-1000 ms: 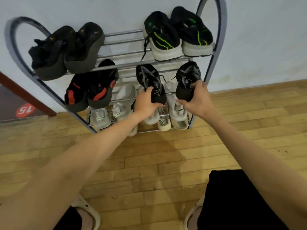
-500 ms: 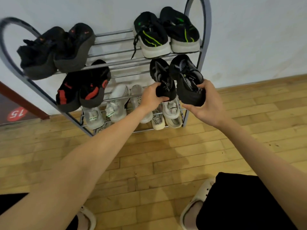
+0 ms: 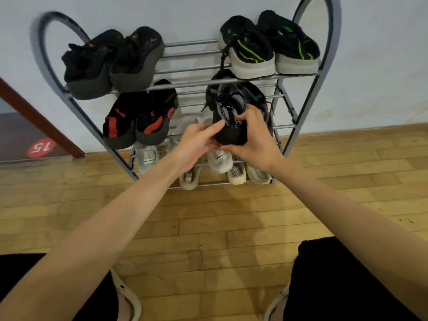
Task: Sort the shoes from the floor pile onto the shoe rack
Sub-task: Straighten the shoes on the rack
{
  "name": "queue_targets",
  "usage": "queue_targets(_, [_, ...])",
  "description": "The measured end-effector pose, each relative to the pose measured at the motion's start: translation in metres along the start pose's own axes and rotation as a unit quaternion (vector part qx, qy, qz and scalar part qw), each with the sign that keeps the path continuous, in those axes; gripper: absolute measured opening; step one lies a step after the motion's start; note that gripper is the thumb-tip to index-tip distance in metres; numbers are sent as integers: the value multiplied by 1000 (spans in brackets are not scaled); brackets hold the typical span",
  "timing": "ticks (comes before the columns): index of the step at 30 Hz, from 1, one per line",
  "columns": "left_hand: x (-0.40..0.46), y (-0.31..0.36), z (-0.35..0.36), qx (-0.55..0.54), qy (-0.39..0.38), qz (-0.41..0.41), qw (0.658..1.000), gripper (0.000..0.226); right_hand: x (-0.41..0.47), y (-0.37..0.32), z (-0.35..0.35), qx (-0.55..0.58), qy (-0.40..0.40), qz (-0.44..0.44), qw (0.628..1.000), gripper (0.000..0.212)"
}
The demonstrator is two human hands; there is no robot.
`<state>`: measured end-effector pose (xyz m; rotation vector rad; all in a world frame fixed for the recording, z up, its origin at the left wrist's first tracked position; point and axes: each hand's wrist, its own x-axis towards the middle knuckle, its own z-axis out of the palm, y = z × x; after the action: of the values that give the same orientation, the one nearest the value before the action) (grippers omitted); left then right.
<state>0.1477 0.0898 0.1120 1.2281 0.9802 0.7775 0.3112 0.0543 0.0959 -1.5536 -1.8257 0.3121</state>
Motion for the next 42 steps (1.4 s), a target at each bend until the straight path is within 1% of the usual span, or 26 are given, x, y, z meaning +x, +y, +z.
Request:
queue_targets(3, [5,-6,-13,-37,24,8,999,32,6,-1,9,12,-41,2,999,78])
queue_targets(5, [11,-12,-20,-45,35,5,998,26,6,8,8,4,-73,-9,997,84])
queue_targets(6, [13,-15,-22,-39,47,2,998,21,4,14,6,-8,-73,-16,997,86])
queue_targets(8, [19,-20,-24,-31,78,-7,996,15,2,27,3,-51,-35,-6,998,79])
queue_targets(10, [26,-26,-26,-38,95,-13,995,16,4,40,1,-108,9,43,993,75])
queue_targets(11, [29,-28,-27,-39,99,-14,994,17,7,46,2,-133,10,77,988,78])
queue_targets(14, [40,-32,-31,-23,118,-16,993,16,17,57,13,-192,-30,154,969,91])
queue_targets(16, [45,-32,-32,-17,127,-23,992,15,27,59,21,-195,-16,189,962,91])
queue_targets(19, [53,-32,-31,4,117,-24,993,16,37,61,28,-155,26,241,958,85])
queue_targets(24, [68,-31,-21,46,105,-22,993,16,35,79,18,-118,94,235,960,83])
queue_targets(28, [82,-27,-5,58,98,-20,993,14,45,99,1,-127,115,238,956,83])
queue_targets(32, [95,-27,13,67,85,-33,994,17,56,104,-1,-132,89,249,955,80])
queue_targets(37, [109,-29,25,73,97,-46,992,41,53,108,4,-119,64,244,960,87])
queue_targets(40, [119,-33,26,62,100,-57,991,41,47,110,-5,-90,15,228,969,96])
queue_targets(42, [121,-30,29,49,102,-70,991,35,42,111,-10,-77,-8,211,974,99])
